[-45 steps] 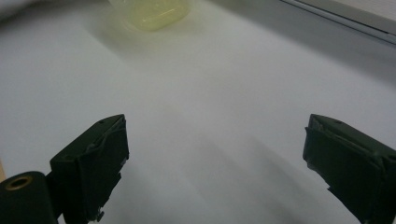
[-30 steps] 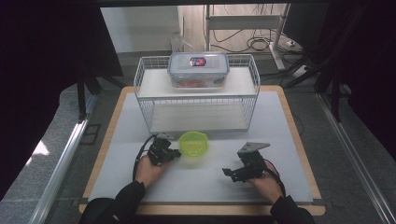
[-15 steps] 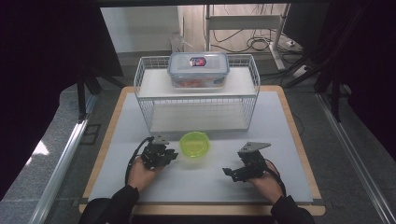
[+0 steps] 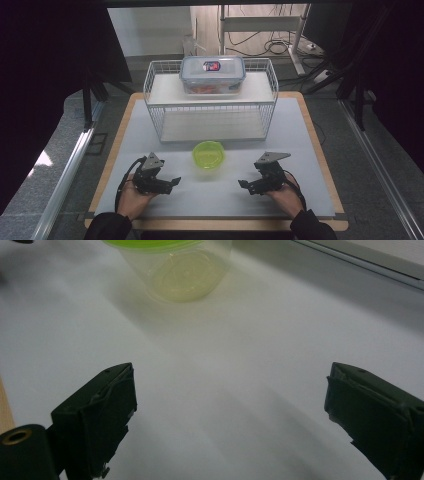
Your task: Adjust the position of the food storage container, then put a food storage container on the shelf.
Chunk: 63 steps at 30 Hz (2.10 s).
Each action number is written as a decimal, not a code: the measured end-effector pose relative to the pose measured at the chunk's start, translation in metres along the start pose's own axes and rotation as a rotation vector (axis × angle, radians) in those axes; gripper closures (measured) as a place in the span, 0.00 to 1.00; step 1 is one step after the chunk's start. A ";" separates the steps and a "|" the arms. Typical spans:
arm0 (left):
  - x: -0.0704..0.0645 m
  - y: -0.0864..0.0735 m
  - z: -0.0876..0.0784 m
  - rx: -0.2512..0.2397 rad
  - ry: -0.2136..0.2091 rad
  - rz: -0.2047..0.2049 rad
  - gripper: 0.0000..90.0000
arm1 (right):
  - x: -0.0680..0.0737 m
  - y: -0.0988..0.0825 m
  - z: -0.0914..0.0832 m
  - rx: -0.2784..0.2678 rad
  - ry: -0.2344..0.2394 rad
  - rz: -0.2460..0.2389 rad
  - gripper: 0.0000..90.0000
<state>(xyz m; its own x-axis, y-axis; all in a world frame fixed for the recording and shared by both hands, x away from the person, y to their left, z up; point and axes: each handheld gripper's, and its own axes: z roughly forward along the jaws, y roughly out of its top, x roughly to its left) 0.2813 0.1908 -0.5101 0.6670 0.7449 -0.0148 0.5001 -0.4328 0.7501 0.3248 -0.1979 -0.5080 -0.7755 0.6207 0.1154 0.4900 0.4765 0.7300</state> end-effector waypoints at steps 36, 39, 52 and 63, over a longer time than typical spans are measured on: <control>-0.002 -0.011 0.000 -0.023 -0.022 0.019 0.00 | -0.028 0.073 0.040 -0.023 0.191 0.265 0.40; -0.002 -0.011 0.001 -0.020 -0.022 0.022 0.01 | -0.027 0.079 0.051 -0.011 0.210 0.285 0.49; -0.004 -0.011 0.001 -0.011 -0.024 0.027 0.01 | -0.043 0.082 0.078 0.001 0.337 0.442 0.75; -0.005 -0.011 0.002 -0.006 -0.021 0.034 0.01 | -0.040 0.081 0.073 -0.001 0.355 0.465 0.90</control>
<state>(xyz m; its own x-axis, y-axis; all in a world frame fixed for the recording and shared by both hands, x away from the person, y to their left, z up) 0.2736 0.1910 -0.5196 0.6950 0.7190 -0.0027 0.4733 -0.4546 0.7545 0.4248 -0.1384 -0.5030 -0.5653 0.5180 0.6420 0.8105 0.2038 0.5492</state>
